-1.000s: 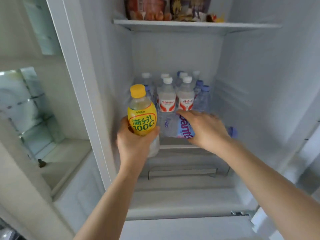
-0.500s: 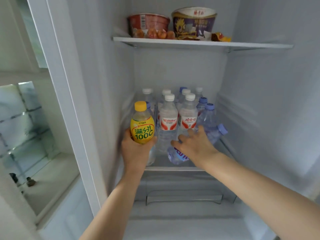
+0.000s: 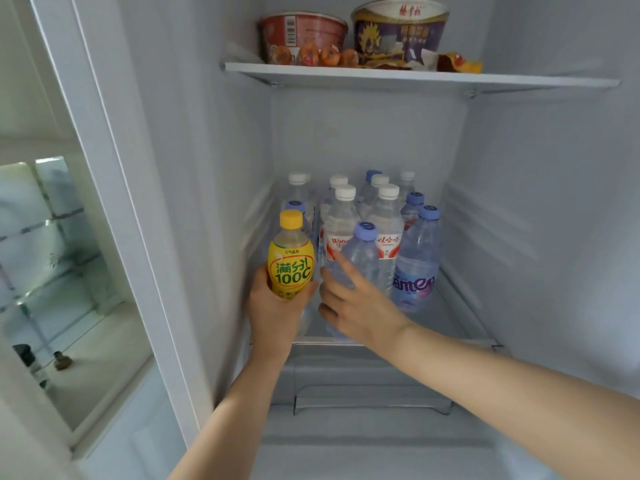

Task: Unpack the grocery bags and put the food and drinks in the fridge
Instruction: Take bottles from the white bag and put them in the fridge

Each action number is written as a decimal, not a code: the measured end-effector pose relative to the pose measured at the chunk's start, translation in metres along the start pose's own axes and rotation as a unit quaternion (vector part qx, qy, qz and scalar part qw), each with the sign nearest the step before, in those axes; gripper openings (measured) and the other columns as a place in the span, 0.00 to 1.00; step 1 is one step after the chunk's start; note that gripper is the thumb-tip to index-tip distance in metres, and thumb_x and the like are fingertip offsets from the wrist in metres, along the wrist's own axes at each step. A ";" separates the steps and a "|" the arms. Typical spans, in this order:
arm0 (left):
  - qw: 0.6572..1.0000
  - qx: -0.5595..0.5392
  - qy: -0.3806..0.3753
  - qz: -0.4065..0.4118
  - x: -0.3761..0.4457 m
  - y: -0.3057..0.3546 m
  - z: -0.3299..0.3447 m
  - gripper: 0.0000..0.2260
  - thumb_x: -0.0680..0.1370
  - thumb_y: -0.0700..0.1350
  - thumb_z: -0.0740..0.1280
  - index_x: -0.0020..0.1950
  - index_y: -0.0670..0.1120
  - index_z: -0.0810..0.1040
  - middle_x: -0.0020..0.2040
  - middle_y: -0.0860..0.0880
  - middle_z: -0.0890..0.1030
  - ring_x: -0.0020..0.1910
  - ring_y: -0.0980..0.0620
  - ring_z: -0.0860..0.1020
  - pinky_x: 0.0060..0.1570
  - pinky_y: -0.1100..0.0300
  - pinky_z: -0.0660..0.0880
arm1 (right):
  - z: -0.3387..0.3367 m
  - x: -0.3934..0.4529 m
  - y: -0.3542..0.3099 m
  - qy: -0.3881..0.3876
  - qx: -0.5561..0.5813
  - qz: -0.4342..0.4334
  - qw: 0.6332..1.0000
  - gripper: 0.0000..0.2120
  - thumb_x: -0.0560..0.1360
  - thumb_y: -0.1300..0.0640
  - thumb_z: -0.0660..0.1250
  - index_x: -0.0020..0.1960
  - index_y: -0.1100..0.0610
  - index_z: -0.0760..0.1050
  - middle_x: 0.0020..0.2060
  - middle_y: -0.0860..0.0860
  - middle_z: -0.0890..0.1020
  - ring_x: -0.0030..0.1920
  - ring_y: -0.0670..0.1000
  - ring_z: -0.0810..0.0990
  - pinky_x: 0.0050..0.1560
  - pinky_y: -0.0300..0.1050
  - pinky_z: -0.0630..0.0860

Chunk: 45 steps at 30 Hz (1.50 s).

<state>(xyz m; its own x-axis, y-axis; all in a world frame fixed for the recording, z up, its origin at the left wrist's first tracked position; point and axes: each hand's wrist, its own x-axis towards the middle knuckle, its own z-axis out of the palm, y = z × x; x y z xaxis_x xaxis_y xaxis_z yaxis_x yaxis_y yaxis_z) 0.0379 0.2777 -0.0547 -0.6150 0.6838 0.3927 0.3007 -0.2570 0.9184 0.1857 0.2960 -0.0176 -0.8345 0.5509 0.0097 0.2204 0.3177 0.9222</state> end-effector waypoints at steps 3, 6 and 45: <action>1.000 -0.002 -0.005 -0.004 0.000 0.000 -0.001 0.25 0.62 0.46 0.82 0.54 0.46 0.76 0.44 0.52 0.83 0.41 0.55 0.81 0.38 0.62 0.76 | 0.006 0.003 -0.011 0.036 0.008 0.022 0.999 0.21 0.74 0.55 0.69 0.66 0.52 0.74 0.67 0.56 0.74 0.72 0.66 0.60 0.65 0.78 0.34; 1.000 -0.001 -0.008 -0.004 0.001 -0.003 -0.001 0.25 0.62 0.45 0.82 0.55 0.47 0.76 0.44 0.53 0.82 0.42 0.55 0.82 0.40 0.59 0.78 | 0.012 0.001 -0.013 0.095 0.041 0.044 0.994 0.20 0.70 0.56 0.72 0.61 0.52 0.78 0.63 0.55 0.78 0.70 0.64 0.65 0.69 0.74 0.38; 0.993 0.106 -0.031 0.041 -0.020 -0.017 -0.008 0.26 0.68 0.49 0.77 0.63 0.46 0.75 0.54 0.47 0.80 0.53 0.47 0.79 0.52 0.46 0.77 | 0.015 -0.004 -0.040 0.097 0.762 0.441 0.464 0.25 0.70 0.58 0.74 0.63 0.62 0.67 0.56 0.57 0.79 0.57 0.55 0.78 0.47 0.38 0.68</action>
<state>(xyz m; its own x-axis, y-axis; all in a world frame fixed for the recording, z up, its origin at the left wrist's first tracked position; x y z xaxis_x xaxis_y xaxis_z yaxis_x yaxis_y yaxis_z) 0.0395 0.2631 -0.0776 -0.5377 0.7095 0.4556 0.4978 -0.1690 0.8507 0.1874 0.2929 -0.0605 -0.0774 0.9526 0.2941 0.4975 0.2925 -0.8167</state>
